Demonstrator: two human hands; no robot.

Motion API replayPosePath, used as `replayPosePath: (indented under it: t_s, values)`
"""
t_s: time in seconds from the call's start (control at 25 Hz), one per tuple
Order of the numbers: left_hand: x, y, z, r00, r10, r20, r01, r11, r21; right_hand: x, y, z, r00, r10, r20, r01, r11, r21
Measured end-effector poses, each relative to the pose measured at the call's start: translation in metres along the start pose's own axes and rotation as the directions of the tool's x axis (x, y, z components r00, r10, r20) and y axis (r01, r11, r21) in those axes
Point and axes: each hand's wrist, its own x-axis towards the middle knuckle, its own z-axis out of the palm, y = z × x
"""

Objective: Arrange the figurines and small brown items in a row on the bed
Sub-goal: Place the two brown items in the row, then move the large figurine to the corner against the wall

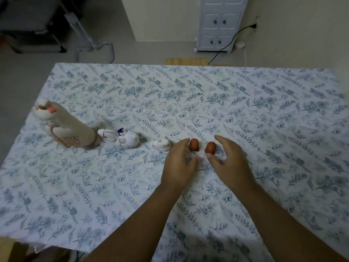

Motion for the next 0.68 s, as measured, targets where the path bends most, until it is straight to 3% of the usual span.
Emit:
replayPosePath:
  t_s: [0.2,0.48,0.68]
  values:
    - [-0.034,-0.001,-0.049,0.997,0.055,-0.045,-0.046,0.983,0.176,-0.020,-0.046,0.013,0.974,-0.219,0.064,0.228,0.937,-0.265]
    - [-0.059,-0.056,-0.158,0.978,0.002,-0.206,0.055,0.961,0.271,-0.032,-0.143,0.085,0.913,-0.359,0.194,0.405,0.853,-0.329]
    - [-0.053,-0.116,-0.240,0.967,0.054,-0.251,0.041,0.932,0.360,-0.034,-0.213,0.159,0.894,-0.414,0.174,0.447,0.784,-0.430]
